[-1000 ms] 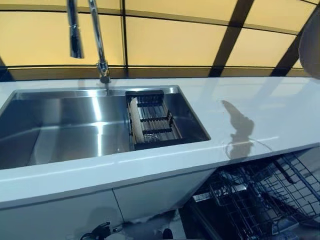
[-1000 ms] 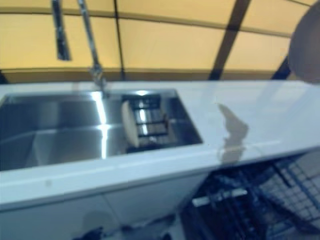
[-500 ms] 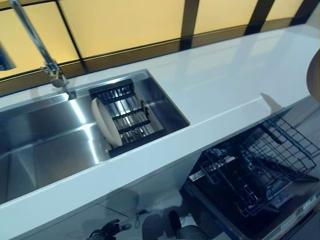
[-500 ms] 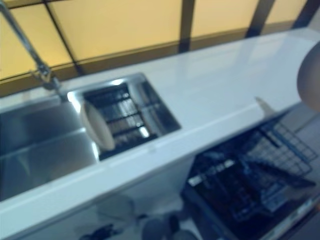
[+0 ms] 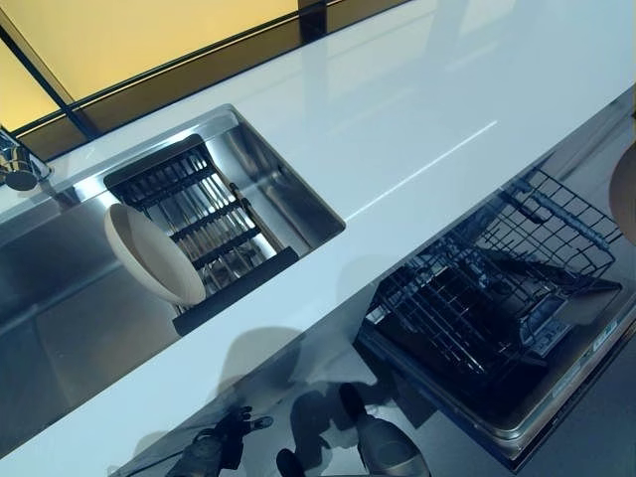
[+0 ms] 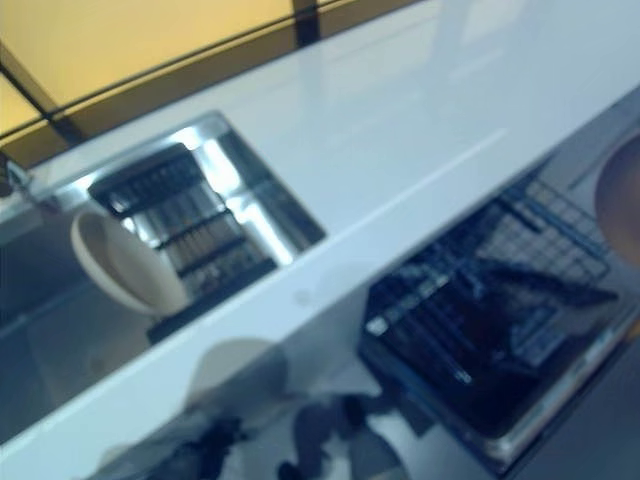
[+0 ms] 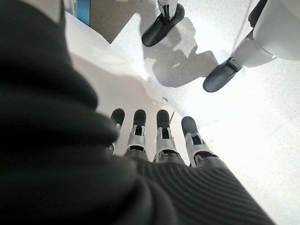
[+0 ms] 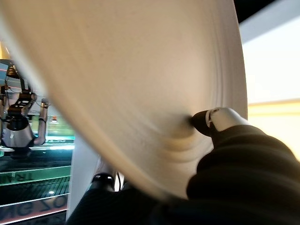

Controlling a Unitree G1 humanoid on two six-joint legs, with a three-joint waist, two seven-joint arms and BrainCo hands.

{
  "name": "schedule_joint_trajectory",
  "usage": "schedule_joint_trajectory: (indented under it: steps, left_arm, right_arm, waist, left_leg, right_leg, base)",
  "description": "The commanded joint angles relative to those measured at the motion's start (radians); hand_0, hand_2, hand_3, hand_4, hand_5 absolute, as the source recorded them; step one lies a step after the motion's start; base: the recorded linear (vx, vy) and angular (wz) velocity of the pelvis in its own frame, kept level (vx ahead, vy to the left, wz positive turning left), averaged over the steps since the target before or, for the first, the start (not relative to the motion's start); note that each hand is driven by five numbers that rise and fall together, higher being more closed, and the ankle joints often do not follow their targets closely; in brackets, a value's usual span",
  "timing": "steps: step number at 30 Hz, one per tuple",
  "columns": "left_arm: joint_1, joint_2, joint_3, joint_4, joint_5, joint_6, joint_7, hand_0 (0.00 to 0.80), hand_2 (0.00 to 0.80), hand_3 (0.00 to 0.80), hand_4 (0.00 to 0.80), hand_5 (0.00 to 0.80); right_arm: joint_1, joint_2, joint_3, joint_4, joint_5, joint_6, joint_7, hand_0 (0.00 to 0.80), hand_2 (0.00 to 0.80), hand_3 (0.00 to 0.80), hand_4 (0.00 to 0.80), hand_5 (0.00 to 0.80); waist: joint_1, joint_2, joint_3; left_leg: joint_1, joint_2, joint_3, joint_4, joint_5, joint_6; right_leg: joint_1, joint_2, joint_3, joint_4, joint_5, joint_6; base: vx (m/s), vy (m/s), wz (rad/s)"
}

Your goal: Take plates into dishwasher

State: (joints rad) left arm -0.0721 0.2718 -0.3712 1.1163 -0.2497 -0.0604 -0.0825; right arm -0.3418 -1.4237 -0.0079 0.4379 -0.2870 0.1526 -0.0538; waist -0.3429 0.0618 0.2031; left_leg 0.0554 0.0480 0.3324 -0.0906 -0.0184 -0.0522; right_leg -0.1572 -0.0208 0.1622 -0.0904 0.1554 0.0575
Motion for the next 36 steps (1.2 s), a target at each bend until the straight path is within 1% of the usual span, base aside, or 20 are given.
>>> schedule_joint_trajectory:
  steps: [1, 4, 6, 8, 12, 15, 20, 24, 27, 28, 30, 35, 36]
  left_arm:
    - [-0.014, 0.02, 0.02, 0.027, 0.006, -0.012, 0.018, 0.0, 0.0, 0.0, 0.0, 0.0]
    - [-0.015, 0.009, 0.026, 0.026, 0.009, -0.012, 0.022, 0.0, 0.0, 0.0, 0.0, 0.0]
    - [-0.017, 0.002, 0.021, 0.025, 0.008, -0.01, 0.024, 0.0, 0.0, 0.0, 0.0, 0.0]
    - [-0.018, -0.004, 0.014, 0.02, 0.007, -0.006, 0.027, 0.0, 0.0, 0.0, 0.0, 0.0]
    - [-0.021, -0.009, 0.0, 0.006, 0.002, 0.006, 0.029, 0.0, 0.0, 0.0, 0.0, 0.0]
    - [-0.024, -0.008, -0.005, 0.0, -0.001, 0.01, 0.03, 0.0, 0.0, 0.0, 0.0, 0.0]
    - [-0.026, -0.01, -0.021, -0.022, -0.001, 0.023, 0.022, 0.0, 0.0, 0.0, 0.0, 0.0]
    - [-0.02, -0.009, -0.037, -0.04, -0.001, 0.03, 0.015, 0.0, 0.0, 0.0, 0.0, 0.0]
    - [-0.021, -0.008, -0.045, -0.051, -0.003, 0.036, 0.014, 0.0, 0.0, 0.0, 0.0, 0.0]
    - [-0.023, -0.007, -0.053, -0.056, -0.006, 0.039, 0.012, 0.0, 0.0, 0.0, 0.0, 0.0]
    - [-0.022, -0.006, -0.055, -0.063, -0.005, 0.044, 0.01, 0.0, 0.0, 0.0, 0.0, 0.0]
    - [-0.024, 0.001, -0.063, -0.074, -0.005, 0.051, -0.001, 0.0, 0.0, 0.0, 0.0, 0.0]
    - [-0.024, 0.004, -0.066, -0.08, -0.004, 0.053, -0.003, 0.0, 0.0, 0.0, 0.0, 0.0]
  right_arm:
    - [0.031, 0.052, -0.075, -0.046, -0.156, -0.003, -0.059, 0.8, 0.8, 0.8, 0.8, 0.8]
    - [0.088, 0.094, -0.081, -0.098, -0.346, 0.034, -0.099, 0.8, 0.8, 0.8, 0.8, 0.8]
    - [0.106, 0.116, -0.078, -0.119, -0.436, 0.048, -0.13, 0.8, 0.8, 0.8, 0.8, 0.8]
    - [0.11, 0.141, -0.059, -0.138, -0.528, 0.077, -0.159, 0.8, 0.8, 0.8, 0.8, 0.8]
    - [0.093, 0.182, 0.005, -0.146, -0.647, 0.128, -0.148, 0.8, 0.8, 0.8, 0.8, 0.8]
    - [0.07, 0.198, 0.037, -0.136, -0.679, 0.143, -0.157, 0.8, 0.8, 0.8, 0.8, 0.8]
    - [0.025, 0.251, 0.113, -0.103, -0.796, 0.197, -0.149, 0.8, 0.8, 0.8, 0.8, 0.8]
    - [-0.011, 0.287, 0.17, -0.058, -0.816, 0.237, -0.152, 0.8, 0.8, 0.8, 0.8, 0.8]
    - [-0.035, 0.306, 0.201, -0.032, -0.843, 0.247, -0.14, 0.8, 0.8, 0.8, 0.8, 0.8]
    - [-0.057, 0.319, 0.236, -0.001, -0.857, 0.264, -0.132, 0.8, 0.8, 0.8, 0.8, 0.8]
    - [-0.074, 0.333, 0.261, 0.025, -0.878, 0.279, -0.118, 0.8, 0.8, 0.8, 0.8, 0.8]
    - [-0.114, 0.351, 0.317, 0.094, -0.923, 0.306, -0.097, 0.8, 0.8, 0.8, 0.8, 0.8]
    - [-0.127, 0.352, 0.332, 0.114, -0.941, 0.311, -0.076, 0.8, 0.8, 0.8, 0.8, 0.8]
  waist:
    - [0.013, -0.066, -0.038]
    - [0.013, -0.059, -0.035]
    - [0.017, -0.056, -0.033]
    - [0.025, -0.052, -0.032]
    - [0.042, -0.043, -0.031]
    - [0.049, -0.04, -0.027]
    - [0.072, -0.029, -0.025]
    - [0.089, -0.02, -0.028]
    - [0.097, -0.016, -0.029]
    - [0.106, -0.012, -0.029]
    - [0.114, -0.008, -0.029]
    - [0.13, -0.002, -0.026]
    - [0.135, 0.0, -0.025]
  left_leg:
    - [0.036, 0.028, -0.038, 0.003, -0.021, -0.01]
    - [0.034, 0.026, -0.04, 0.003, -0.021, -0.007]
    - [0.034, 0.026, -0.042, 0.003, -0.022, -0.005]
    - [0.033, 0.024, -0.046, 0.003, -0.022, -0.004]
    - [0.027, 0.019, -0.059, 0.003, -0.021, 0.001]
    - [0.021, 0.015, -0.065, 0.003, -0.022, 0.004]
    - [0.015, 0.006, -0.081, 0.003, -0.02, 0.009]
    - [0.014, 0.001, -0.09, 0.003, -0.02, 0.013]
    - [0.013, -0.001, -0.096, 0.003, -0.02, 0.015]
    - [0.012, -0.004, -0.099, 0.003, -0.019, 0.015]
    - [0.01, -0.005, -0.103, 0.003, -0.017, 0.016]
    - [0.008, -0.008, -0.113, 0.003, -0.013, 0.017]
    - [0.006, -0.009, -0.116, 0.003, -0.012, 0.017]
  right_leg:
    - [0.0, -0.028, -0.005, 0.011, -0.007, 0.076]
    - [-0.001, -0.029, -0.008, 0.011, -0.006, 0.075]
    - [0.001, -0.032, -0.013, 0.01, -0.007, 0.076]
    - [0.002, -0.034, -0.018, 0.01, -0.007, 0.077]
    - [0.004, -0.04, -0.031, 0.008, -0.007, 0.079]
    - [0.004, -0.043, -0.036, 0.008, -0.009, 0.08]
    - [0.005, -0.05, -0.051, 0.005, -0.008, 0.082]
    - [0.012, -0.055, -0.058, 0.003, -0.01, 0.082]
    - [0.013, -0.056, -0.061, 0.003, -0.011, 0.083]
    - [0.013, -0.059, -0.065, 0.003, -0.01, 0.083]
    - [0.015, -0.061, -0.07, 0.003, -0.01, 0.083]
    - [0.015, -0.066, -0.079, 0.003, -0.009, 0.084]
    - [0.015, -0.068, -0.082, 0.003, -0.009, 0.084]
  base:
    - [0.0, 0.0, 0.0]
    - [0.0, 0.0, 0.0]
    - [0.0, 0.0, 0.0]
    - [0.0, 0.0, 0.0]
    - [-0.001, 0.01, 0.03]
    - [0.0, 0.0, 0.0]
    - [-0.009, 0.02, 0.11]
    - [0.007, 0.01, 0.06]
    - [0.003, 0.007, 0.03]
    - [0.001, 0.011, 0.05]
    - [0.002, 0.008, 0.05]
    - [-0.008, -0.001, 0.11]
    - [0.0, 0.0, 0.0]
